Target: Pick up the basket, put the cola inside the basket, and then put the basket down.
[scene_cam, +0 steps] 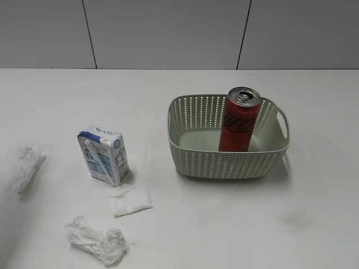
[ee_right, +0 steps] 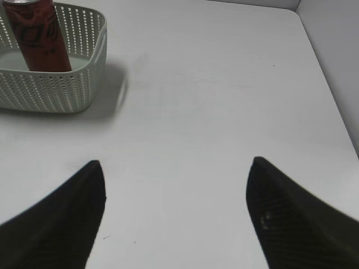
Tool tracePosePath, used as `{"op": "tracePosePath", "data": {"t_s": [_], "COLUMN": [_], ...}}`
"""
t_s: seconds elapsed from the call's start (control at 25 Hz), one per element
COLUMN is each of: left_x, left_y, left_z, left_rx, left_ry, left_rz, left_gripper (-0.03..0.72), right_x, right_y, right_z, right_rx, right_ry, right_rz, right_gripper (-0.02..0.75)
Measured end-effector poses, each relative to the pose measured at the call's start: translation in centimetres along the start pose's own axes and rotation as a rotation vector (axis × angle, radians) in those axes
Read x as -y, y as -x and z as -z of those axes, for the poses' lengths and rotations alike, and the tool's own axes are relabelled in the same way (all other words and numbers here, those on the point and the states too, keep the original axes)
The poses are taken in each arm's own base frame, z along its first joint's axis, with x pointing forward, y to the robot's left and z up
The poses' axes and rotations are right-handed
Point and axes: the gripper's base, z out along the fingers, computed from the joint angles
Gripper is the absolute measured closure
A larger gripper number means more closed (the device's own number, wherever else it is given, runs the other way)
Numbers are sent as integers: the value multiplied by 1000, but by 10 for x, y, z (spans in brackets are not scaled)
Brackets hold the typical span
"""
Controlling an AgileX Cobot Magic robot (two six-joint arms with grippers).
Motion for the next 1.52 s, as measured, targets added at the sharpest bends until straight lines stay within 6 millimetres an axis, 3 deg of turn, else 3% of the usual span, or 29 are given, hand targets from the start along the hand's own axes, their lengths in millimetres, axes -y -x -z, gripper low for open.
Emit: {"op": "tracePosePath", "data": {"t_s": [0.32,0.76,1.08,1.52], "left_x": [8,16,19,22], "left_y": [-99,-209,-256,-293], "left_z": [24,22,31,39], "left_rx": [182,426,713,958], "left_ry": [10,10,25,39], "left_rz": [-5,-14,-30,-45], "left_gripper": [113,113,113,113], "right_x": [0,0,0,0], "right_y": [0,0,0,0], "right_z": [0,0,0,0], "right_rx": [0,0,1,1], "right_ry": [0,0,0,0], "right_rz": [0,0,0,0], "right_gripper": [146,146,146,146]}}
